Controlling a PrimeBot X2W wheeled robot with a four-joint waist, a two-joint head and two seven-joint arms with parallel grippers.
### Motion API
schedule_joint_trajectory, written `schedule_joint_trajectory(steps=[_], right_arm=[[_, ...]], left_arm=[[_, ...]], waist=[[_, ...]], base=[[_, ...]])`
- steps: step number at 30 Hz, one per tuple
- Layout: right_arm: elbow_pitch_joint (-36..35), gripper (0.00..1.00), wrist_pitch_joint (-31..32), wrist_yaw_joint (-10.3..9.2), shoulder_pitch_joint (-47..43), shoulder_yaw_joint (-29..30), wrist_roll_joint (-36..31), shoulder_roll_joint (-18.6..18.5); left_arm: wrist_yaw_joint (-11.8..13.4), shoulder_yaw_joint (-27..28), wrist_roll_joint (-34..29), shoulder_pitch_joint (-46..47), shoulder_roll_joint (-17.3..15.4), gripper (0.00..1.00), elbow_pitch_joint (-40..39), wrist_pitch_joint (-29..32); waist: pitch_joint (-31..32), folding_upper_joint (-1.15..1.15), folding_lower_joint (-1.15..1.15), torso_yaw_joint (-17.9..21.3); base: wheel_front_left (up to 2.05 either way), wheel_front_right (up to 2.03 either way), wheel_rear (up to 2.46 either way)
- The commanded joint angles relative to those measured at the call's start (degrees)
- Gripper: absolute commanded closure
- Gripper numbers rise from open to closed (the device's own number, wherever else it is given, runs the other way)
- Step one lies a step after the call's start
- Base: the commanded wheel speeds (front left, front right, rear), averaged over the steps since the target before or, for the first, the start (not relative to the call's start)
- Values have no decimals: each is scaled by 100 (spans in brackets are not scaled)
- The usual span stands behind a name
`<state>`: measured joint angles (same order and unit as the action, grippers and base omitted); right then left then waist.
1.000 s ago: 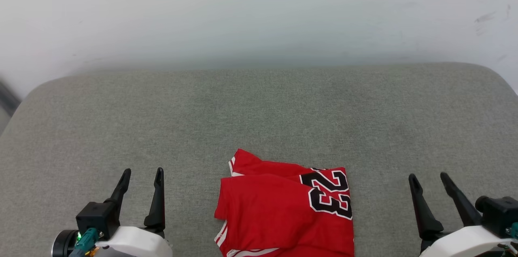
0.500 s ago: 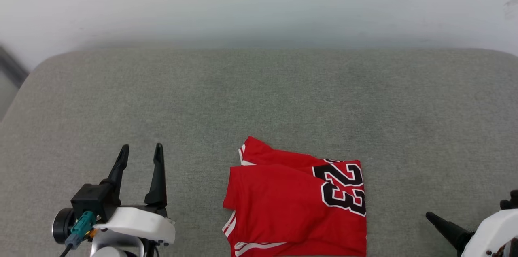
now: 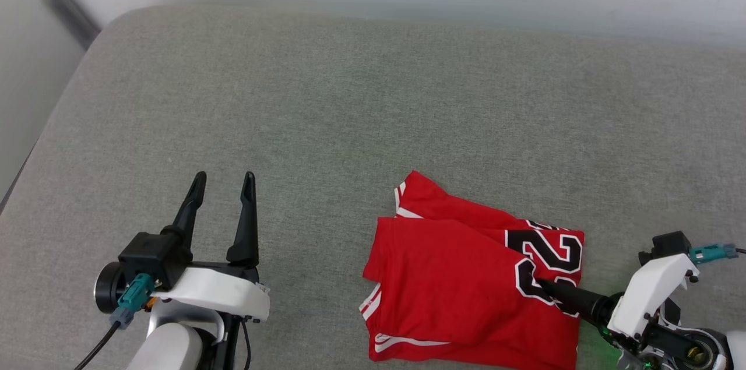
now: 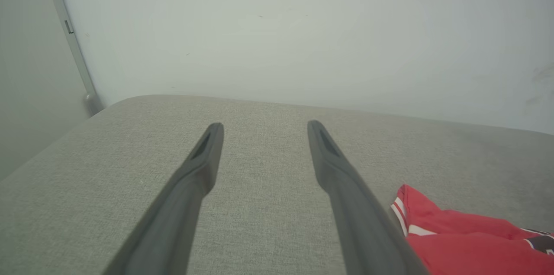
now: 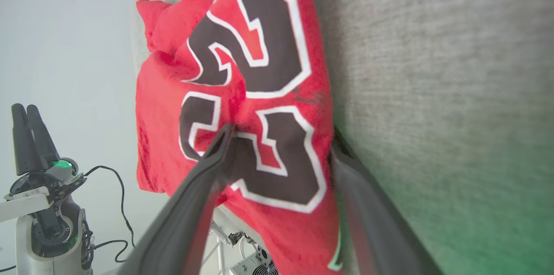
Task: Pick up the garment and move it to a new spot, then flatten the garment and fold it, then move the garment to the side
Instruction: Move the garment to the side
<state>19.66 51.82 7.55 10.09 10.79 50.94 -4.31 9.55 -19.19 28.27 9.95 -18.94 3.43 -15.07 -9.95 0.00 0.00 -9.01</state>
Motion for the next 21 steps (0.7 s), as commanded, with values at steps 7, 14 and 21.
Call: schedule_joint_trajectory(steps=[7, 14, 21], right_arm=[[478, 100, -152, -13, 58, -377, 66, -5], [25, 100, -534, -9, 230, -983, -220, -422], [-192, 100, -594, -9, 449, -1530, -935, -919]], left_arm=[[-139, 54, -148, 84, 96, 0, 156, -12], [-194, 72, -247, -142, -20, 0, 259, -10], [-107, 146, -266, -253, -134, 0, 102, 3]], waist=[[46, 0, 0, -151], [421, 0, 0, 196], [476, 0, 0, 1074]], base=[[0, 0, 0], [0, 0, 0], [0, 0, 0]])
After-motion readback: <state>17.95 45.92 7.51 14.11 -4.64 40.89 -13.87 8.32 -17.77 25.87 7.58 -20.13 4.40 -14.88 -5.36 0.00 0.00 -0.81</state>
